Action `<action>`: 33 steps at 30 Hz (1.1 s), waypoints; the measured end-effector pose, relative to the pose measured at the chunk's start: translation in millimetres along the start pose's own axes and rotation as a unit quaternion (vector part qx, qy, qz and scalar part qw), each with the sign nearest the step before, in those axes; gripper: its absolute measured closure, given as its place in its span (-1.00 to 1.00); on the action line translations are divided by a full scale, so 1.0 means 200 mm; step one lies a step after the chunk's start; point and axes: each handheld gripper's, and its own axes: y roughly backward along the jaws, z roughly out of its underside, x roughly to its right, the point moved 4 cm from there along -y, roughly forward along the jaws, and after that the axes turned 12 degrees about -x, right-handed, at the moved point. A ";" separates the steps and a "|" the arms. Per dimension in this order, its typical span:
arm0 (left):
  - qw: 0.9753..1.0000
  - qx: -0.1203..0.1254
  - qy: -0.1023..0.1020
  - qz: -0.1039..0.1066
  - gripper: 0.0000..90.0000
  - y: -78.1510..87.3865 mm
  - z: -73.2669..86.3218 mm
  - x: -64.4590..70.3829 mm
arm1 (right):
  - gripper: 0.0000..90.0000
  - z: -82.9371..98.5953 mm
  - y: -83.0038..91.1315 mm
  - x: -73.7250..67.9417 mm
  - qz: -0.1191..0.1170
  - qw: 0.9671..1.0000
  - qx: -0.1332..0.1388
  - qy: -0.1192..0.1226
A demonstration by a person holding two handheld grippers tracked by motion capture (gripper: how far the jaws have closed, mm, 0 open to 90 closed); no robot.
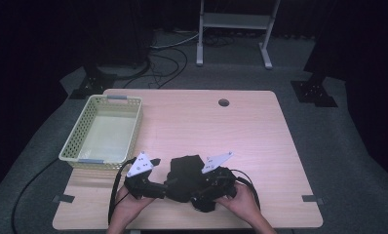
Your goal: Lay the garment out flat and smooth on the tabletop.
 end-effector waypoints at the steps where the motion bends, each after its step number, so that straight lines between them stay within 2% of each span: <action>1: 1.000 0.000 0.000 -0.001 -0.81 0.00 0.00 0.00 | -0.20 -0.01 0.01 0.00 0.001 1.000 -0.001 0.001; 9: 1.000 0.005 -0.001 -0.004 -0.81 0.03 -0.01 -0.02 | -0.29 -0.09 0.06 -0.01 0.012 1.000 -0.003 0.024; 16: 1.000 0.005 -0.001 -0.005 -0.81 0.03 -0.01 -0.03 | -0.29 -0.14 0.05 -0.02 0.015 0.999 -0.011 0.038; 20: 1.000 0.006 0.000 -0.005 -0.81 0.03 -0.01 -0.03 | 0.03 -0.15 0.04 -0.03 0.017 0.999 -0.011 0.047; 28: 1.000 0.005 -0.003 0.000 -0.81 0.01 -0.01 -0.02 | 0.47 -0.10 0.05 0.01 0.021 0.999 -0.013 0.036; 33: 1.000 0.003 -0.003 0.004 -0.81 -0.01 -0.01 -0.01 | 0.52 -0.07 0.07 0.02 0.018 0.999 -0.011 0.027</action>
